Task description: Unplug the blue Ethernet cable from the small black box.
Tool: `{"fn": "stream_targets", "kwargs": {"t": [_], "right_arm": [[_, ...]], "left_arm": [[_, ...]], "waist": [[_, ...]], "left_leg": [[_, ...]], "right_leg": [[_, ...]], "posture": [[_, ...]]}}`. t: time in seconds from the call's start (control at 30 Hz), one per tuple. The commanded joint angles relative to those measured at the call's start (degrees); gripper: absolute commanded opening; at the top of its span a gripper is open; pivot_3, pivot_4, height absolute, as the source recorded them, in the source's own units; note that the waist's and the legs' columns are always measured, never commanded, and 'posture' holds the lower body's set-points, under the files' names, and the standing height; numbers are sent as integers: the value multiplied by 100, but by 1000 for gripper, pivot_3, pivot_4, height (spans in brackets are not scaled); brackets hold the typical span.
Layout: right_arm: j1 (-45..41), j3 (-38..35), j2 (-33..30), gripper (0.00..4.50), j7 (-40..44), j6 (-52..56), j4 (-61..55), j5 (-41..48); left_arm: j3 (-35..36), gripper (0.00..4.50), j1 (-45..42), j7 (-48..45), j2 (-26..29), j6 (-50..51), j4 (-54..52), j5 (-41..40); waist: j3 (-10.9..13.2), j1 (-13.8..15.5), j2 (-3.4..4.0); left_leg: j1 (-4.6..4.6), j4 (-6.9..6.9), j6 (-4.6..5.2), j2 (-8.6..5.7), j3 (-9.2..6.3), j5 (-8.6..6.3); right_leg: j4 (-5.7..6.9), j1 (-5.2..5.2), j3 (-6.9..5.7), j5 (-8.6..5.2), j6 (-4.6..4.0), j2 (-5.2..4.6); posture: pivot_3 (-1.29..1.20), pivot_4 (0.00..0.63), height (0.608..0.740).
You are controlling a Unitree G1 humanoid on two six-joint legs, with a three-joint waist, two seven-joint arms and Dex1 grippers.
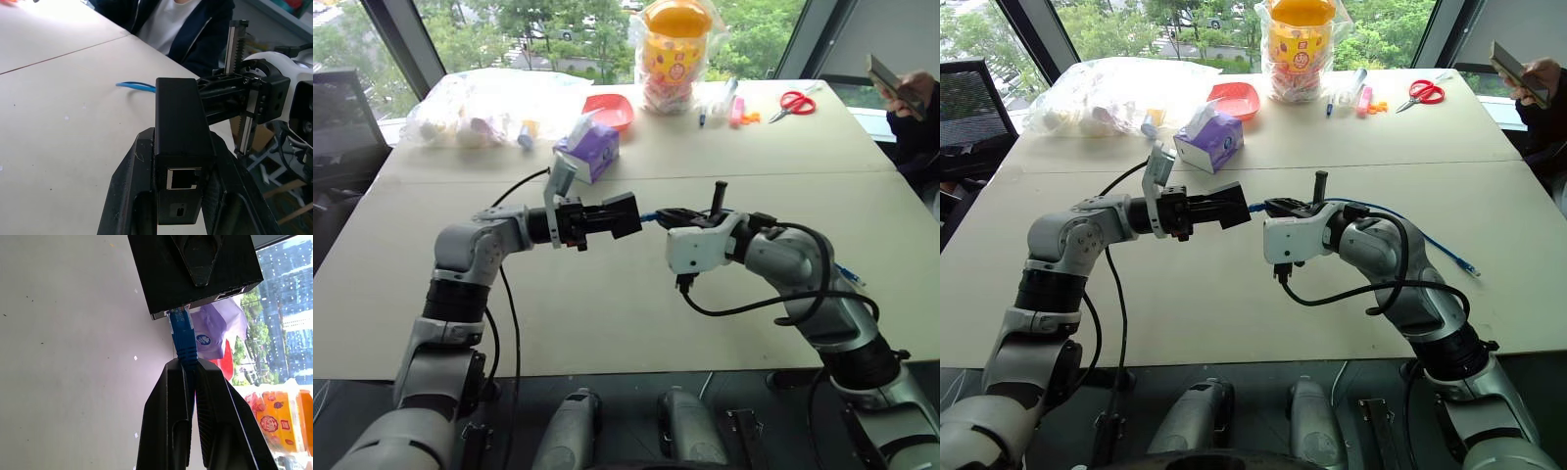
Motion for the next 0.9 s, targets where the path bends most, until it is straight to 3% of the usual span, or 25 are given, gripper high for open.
{"fn": "stream_targets", "kwargs": {"t": [0.03,0.2,0.47,0.73,0.87,0.9], "right_arm": [[-326,-341,1,798,943,807,-297,1310],[-931,-723,92,3112,1791,3091,-557,3039],[-1803,-778,423,3112,1616,5855,17,4570],[-2201,-579,619,3112,1291,6349,512,5057],[-2371,-507,606,1849,1212,6590,631,5288],[-2398,-491,591,1849,1191,6649,645,5338]], "left_arm": [[35,527,-169,-346,313,60,-146,-66],[-190,527,-260,-974,729,4,-199,-4],[-327,527,-379,-1504,999,-210,-294,79],[-331,527,-451,-1490,974,-279,-269,116],[-333,527,-428,-1462,942,-311,-310,124],[-339,527,-420,-1466,941,-313,-318,129]], "waist": [[0,-13,0],[1,-3,-1],[1,6,-1],[2,-2,-1],[2,-12,-1],[2,-12,-1]], "left_leg": [[0,0,0,0,0,0],[1,-1,1,4,-5,0],[-1,-3,1,3,-11,-1],[-6,-6,2,2,-8,-1],[-6,-6,2,2,-7,-1],[-6,-6,2,2,-7,-1]], "right_leg": [[0,0,0,0,0,0],[-1,2,-2,0,-1,2],[-6,3,-5,-2,-4,-3],[-6,-6,-5,-1,-2,-4],[-3,-7,-5,-1,-2,-3],[-4,-7,-5,-1,-2,-3]], "posture": [[0,150,740],[0,150,740],[0,150,740],[0,150,740],[0,150,740],[0,150,740]]}}
